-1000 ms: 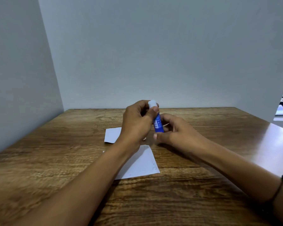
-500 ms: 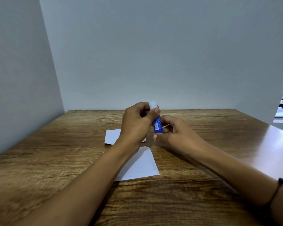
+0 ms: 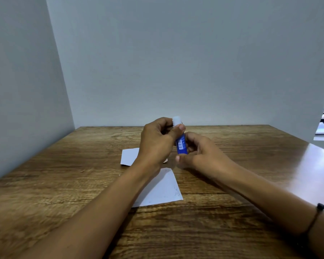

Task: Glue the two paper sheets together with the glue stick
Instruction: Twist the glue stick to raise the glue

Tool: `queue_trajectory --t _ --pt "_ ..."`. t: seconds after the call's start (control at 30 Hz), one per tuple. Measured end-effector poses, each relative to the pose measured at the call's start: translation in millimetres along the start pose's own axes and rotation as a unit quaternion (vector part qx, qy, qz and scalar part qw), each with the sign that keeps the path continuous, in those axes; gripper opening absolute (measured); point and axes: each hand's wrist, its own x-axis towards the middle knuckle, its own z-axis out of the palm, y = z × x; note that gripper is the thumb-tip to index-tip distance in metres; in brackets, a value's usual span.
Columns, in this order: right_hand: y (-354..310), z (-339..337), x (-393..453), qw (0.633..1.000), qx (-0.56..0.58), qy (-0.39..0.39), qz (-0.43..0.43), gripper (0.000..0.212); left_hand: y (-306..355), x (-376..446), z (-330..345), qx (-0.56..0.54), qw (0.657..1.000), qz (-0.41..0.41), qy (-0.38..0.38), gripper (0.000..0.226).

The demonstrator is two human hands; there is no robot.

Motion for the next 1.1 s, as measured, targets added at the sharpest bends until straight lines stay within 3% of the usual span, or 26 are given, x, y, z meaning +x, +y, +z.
queue_trajectory --t 0.17,0.33,0.47,0.67,0.83,1.03,1.1 --pt "0.3 -1.9 3.1 0.999 0.033 0.033 0.011 0.023 -0.3 0.2 0.0 0.016 1.0 0.014 0.004 0.013" --pt "-0.9 0.1 1.5 0.997 0.073 0.002 0.007 0.026 -0.7 -0.6 -2.3 0.007 1.0 0.008 0.001 0.011" --pt "0.1 1.5 -0.4 1.0 0.017 0.007 0.001 0.023 0.4 -0.7 -2.0 0.003 1.0 0.006 0.001 0.012" --pt "-3.8 -1.8 2.1 0.995 0.09 0.026 0.018 0.03 0.2 1.2 -2.4 0.007 1.0 0.013 0.007 0.016" --pt "-3.3 0.5 0.5 1.0 0.01 0.023 0.006 0.018 -0.6 1.0 -1.9 0.002 1.0 0.011 0.001 0.016" --pt "-6.6 -3.8 0.3 0.993 0.118 0.011 0.027 0.023 0.3 1.4 0.0 0.007 1.0 0.02 -0.001 0.017" --pt "-5.1 -3.2 0.9 0.995 0.098 0.015 0.019 0.022 0.6 2.0 -0.2 0.003 1.0 0.018 0.002 0.018"
